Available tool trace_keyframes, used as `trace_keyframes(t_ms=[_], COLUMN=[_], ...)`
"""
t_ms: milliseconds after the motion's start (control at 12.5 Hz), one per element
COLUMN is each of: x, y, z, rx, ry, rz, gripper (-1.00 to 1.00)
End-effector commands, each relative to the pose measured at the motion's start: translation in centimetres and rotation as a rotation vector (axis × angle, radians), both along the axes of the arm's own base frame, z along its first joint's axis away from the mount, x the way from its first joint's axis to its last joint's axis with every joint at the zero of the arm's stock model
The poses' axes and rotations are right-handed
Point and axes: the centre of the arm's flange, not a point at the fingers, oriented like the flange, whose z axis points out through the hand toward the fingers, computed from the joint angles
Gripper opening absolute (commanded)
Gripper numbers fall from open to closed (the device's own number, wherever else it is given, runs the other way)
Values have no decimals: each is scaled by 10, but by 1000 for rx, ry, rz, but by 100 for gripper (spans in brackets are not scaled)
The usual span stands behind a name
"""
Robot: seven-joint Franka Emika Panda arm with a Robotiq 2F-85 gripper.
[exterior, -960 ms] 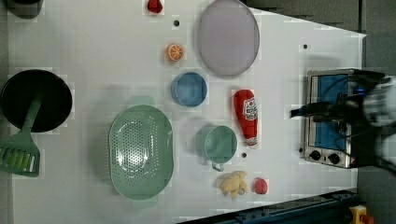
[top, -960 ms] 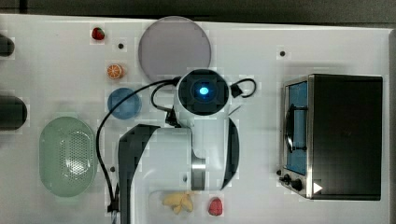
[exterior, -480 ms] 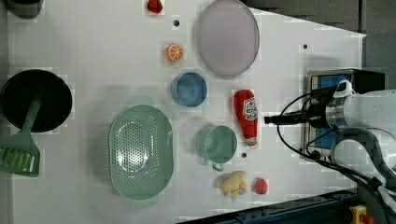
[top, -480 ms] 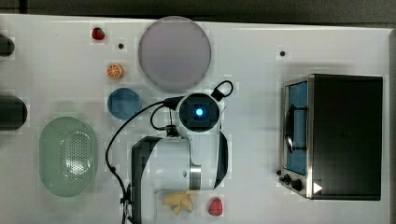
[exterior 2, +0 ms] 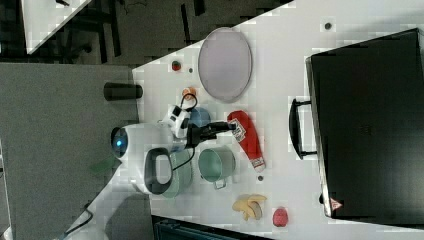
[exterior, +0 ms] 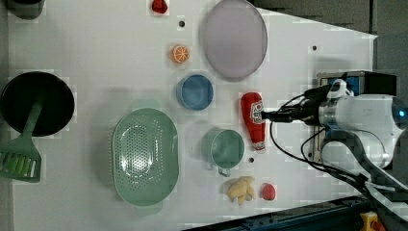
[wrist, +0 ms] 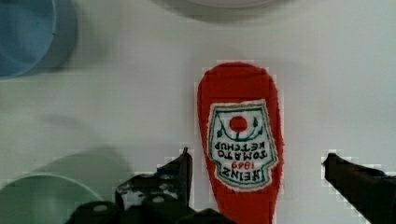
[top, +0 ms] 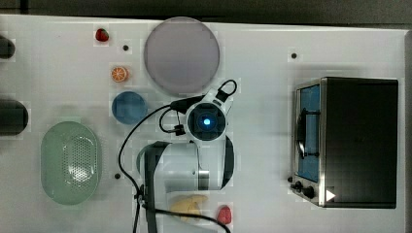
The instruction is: Pick Ketchup from the table and place it in strainer.
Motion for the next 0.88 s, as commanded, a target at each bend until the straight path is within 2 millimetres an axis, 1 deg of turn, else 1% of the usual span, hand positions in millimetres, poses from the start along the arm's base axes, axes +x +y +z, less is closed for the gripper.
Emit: trace_keyframes(t_ms=[80, 240, 480, 560, 720, 800, 880], x=[-9, -12, -13, -14, -16, -14, -11], y=[-8, -8, -9, -10, -11, -11, -11], z=[-40, -61, -81, -86, -88, -85, -79], rx=[2, 9, 15, 16, 16, 15, 14], ry=[17, 28, 11, 14, 20, 13, 1], rz=[27, 24, 18, 14, 13, 13, 13], gripper=[100, 100, 100, 92, 42, 21, 21])
